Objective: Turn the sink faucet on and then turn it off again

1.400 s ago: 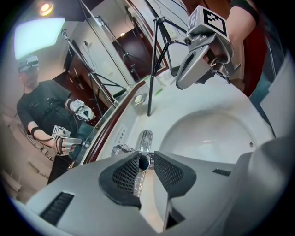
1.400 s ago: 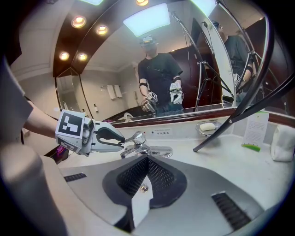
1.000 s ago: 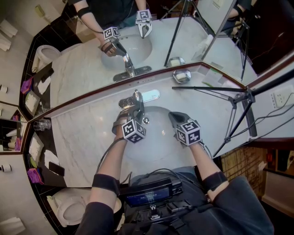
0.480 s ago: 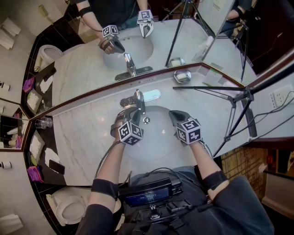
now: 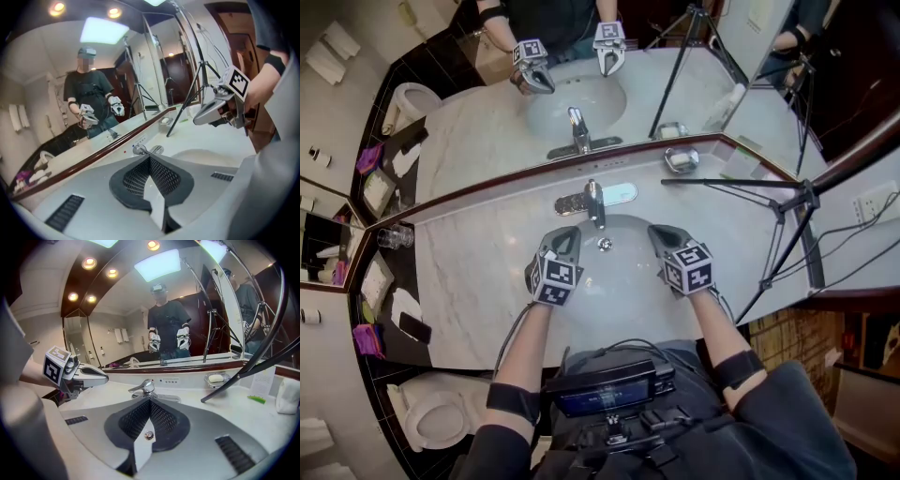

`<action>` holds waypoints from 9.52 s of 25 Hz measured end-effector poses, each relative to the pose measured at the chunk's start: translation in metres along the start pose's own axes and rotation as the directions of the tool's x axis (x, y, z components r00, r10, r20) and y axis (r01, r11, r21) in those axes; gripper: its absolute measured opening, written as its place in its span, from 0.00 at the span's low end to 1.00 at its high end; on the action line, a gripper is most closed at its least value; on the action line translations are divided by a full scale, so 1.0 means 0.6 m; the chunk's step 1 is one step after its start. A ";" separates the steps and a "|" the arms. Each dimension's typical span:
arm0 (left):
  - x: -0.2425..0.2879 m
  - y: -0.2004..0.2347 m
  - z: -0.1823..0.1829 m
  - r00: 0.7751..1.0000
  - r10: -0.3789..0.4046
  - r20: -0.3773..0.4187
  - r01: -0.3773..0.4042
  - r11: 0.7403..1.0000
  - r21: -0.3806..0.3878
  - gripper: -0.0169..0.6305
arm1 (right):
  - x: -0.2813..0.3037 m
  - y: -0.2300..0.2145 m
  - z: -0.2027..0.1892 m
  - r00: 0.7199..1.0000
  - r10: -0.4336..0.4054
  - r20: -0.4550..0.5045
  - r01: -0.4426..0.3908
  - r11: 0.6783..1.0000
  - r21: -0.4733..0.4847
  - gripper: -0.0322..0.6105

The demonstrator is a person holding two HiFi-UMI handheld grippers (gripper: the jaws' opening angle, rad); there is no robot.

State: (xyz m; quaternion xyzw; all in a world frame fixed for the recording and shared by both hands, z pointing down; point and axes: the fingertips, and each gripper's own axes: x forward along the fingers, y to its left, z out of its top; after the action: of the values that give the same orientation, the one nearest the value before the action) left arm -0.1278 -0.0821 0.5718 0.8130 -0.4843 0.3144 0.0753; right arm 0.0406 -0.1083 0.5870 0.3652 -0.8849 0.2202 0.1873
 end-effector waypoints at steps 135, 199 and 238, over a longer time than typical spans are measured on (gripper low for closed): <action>-0.036 0.044 -0.076 0.995 0.101 0.022 -0.082 0.901 -0.427 0.03 | 0.118 0.022 0.057 0.988 -0.011 -0.155 -0.054 0.911 -0.408 0.08; -0.043 0.056 -0.083 0.989 0.142 0.029 -0.113 0.882 -0.458 0.03 | 0.268 0.132 0.039 0.940 -0.071 -0.335 -0.311 0.234 -0.921 0.32; -0.044 0.055 -0.095 0.989 0.147 0.025 -0.117 0.871 -0.477 0.03 | 0.257 0.148 -0.022 0.915 -0.117 -0.386 -0.356 0.218 -0.909 0.22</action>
State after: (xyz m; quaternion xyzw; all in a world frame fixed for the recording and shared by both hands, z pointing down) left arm -0.1894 -0.0553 0.5953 0.7440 -0.6029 0.1659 0.2354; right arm -0.1241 -0.1316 0.6517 0.0484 -0.7995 -0.2980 0.5193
